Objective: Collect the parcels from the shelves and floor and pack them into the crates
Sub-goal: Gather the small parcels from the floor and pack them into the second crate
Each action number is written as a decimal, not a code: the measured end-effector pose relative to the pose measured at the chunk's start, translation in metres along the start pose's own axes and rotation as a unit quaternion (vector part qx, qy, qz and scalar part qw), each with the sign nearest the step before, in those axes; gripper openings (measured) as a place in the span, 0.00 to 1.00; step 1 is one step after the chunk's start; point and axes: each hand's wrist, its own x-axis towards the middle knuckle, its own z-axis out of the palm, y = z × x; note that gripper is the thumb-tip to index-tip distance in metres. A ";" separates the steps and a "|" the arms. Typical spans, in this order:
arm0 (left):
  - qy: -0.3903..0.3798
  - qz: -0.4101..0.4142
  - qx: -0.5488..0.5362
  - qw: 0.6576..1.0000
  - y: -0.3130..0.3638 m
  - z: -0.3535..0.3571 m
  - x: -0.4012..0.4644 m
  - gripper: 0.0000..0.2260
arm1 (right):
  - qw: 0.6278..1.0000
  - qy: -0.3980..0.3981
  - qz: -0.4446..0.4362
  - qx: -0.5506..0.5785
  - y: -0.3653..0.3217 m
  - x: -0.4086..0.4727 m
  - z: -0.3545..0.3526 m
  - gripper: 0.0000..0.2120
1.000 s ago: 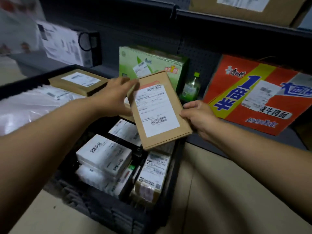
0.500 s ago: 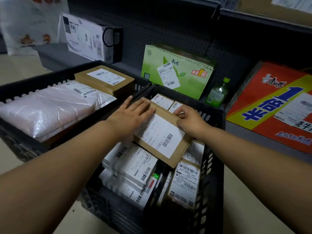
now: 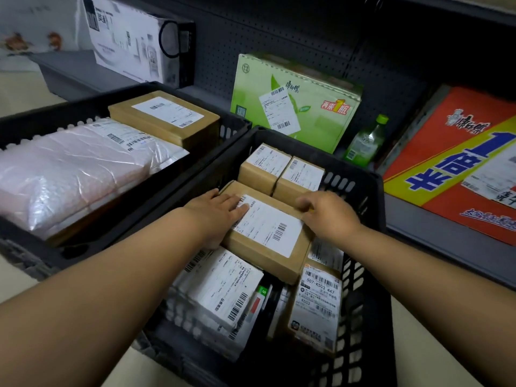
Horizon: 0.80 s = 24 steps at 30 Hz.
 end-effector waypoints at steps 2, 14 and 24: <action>-0.011 -0.006 -0.031 0.999 0.003 0.001 0.002 0.39 | 0.988 -0.061 0.045 -0.134 0.007 -0.009 0.000 0.17; 0.034 0.000 0.014 0.999 0.009 -0.002 -0.001 0.36 | 0.935 -0.106 0.204 0.271 0.011 -0.015 0.006 0.30; 0.028 0.068 -0.076 0.994 0.039 -0.015 0.011 0.42 | 0.933 -0.099 0.189 0.290 0.011 -0.016 0.006 0.23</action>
